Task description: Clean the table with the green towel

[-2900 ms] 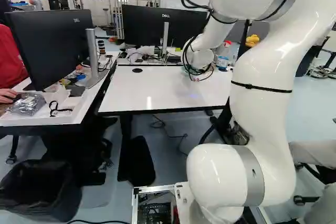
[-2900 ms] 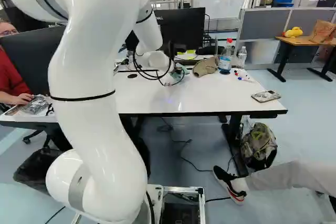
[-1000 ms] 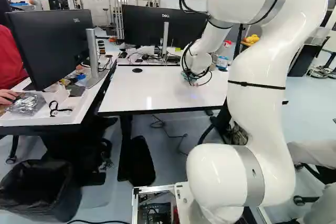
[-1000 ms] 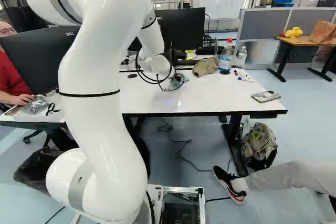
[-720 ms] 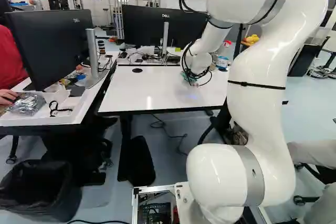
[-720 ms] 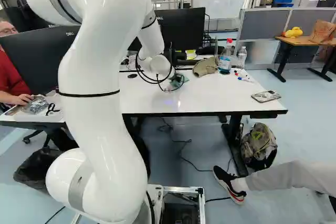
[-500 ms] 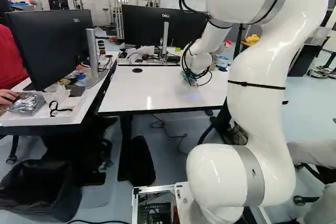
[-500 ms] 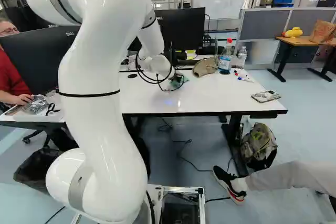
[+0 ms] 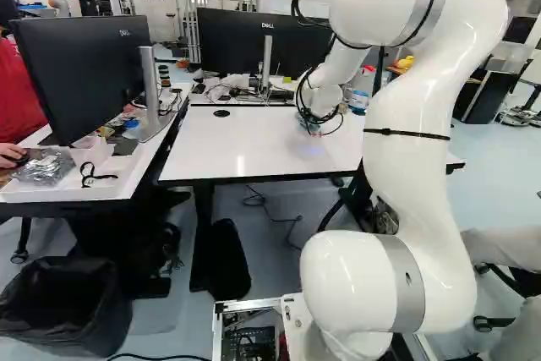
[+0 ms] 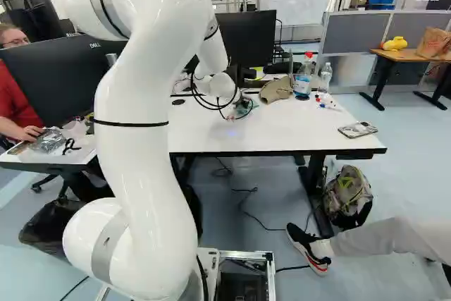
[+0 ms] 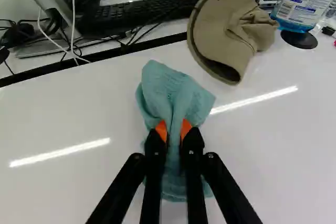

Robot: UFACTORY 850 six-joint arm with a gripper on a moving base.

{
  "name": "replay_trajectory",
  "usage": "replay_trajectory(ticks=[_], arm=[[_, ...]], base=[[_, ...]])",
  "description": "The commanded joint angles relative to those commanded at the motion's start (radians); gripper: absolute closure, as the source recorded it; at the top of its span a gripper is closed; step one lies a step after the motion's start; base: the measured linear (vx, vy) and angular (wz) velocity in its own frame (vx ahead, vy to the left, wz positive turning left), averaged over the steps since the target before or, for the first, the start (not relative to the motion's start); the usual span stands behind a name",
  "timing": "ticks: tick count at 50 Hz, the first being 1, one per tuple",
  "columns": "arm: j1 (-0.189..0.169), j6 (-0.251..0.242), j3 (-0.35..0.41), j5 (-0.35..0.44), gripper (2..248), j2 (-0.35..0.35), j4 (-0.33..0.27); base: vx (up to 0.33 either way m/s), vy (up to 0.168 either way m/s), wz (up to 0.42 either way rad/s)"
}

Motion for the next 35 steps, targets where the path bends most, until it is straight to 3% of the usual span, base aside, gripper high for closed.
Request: replay_trajectory(ticks=[17,35], arm=[[-0.04,0.0,-0.031,0.0,202,-0.023,0.0],[-0.044,0.0,0.054,0.0,202,0.041,0.0]], base=[[0.0,0.0,0.0],[0.0,0.0,0.0]])
